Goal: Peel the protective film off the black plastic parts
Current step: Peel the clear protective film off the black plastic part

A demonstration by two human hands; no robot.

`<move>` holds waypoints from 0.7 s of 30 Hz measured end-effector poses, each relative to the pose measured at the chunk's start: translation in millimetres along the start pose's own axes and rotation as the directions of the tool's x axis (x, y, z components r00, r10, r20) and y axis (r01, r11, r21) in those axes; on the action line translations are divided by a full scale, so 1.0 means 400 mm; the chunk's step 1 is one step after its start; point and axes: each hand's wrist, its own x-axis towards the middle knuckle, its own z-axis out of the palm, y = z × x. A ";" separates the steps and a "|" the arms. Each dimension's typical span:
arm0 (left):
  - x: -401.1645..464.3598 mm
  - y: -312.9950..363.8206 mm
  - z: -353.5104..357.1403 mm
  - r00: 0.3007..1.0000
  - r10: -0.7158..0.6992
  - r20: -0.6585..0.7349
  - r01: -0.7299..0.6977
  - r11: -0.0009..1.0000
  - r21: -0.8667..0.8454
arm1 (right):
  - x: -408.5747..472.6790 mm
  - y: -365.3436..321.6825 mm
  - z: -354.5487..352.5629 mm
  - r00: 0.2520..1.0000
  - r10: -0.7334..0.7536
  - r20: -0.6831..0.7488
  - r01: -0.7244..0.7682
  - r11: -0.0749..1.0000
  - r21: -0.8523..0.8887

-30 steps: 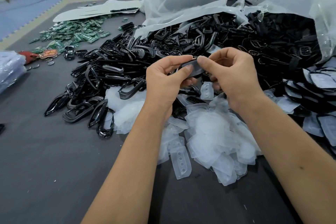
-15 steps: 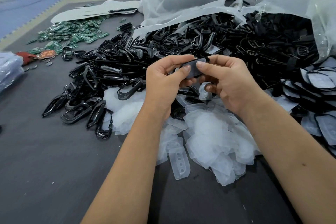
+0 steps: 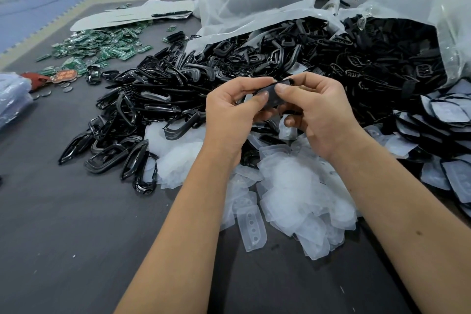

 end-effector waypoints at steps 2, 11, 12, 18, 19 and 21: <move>-0.001 0.000 0.002 1.000 -0.008 0.007 0.008 1.000 -0.008 | -0.002 0.001 0.001 1.000 -0.022 -0.004 0.022 0.999 -0.026; 0.001 0.002 0.001 1.000 -0.013 0.006 0.013 1.000 -0.020 | -0.001 0.002 -0.002 1.000 -0.023 -0.003 0.023 1.000 -0.001; 0.001 0.003 0.001 1.000 -0.015 0.003 0.015 1.000 -0.019 | 0.001 0.003 -0.003 1.000 -0.025 -0.006 0.025 1.000 -0.004; 0.002 0.003 -0.008 1.000 -0.011 -0.008 0.011 1.000 -0.006 | 0.009 0.005 -0.011 0.999 -0.042 -0.006 0.042 0.997 -0.060; 0.001 0.003 -0.009 1.000 -0.007 -0.008 0.007 1.000 -0.001 | 0.010 0.005 -0.013 0.999 -0.037 0.003 0.038 0.998 -0.050; 0.001 0.004 -0.009 1.000 -0.009 -0.012 0.009 1.000 0.012 | 0.011 0.006 -0.018 1.000 -0.027 0.015 0.028 0.999 -0.037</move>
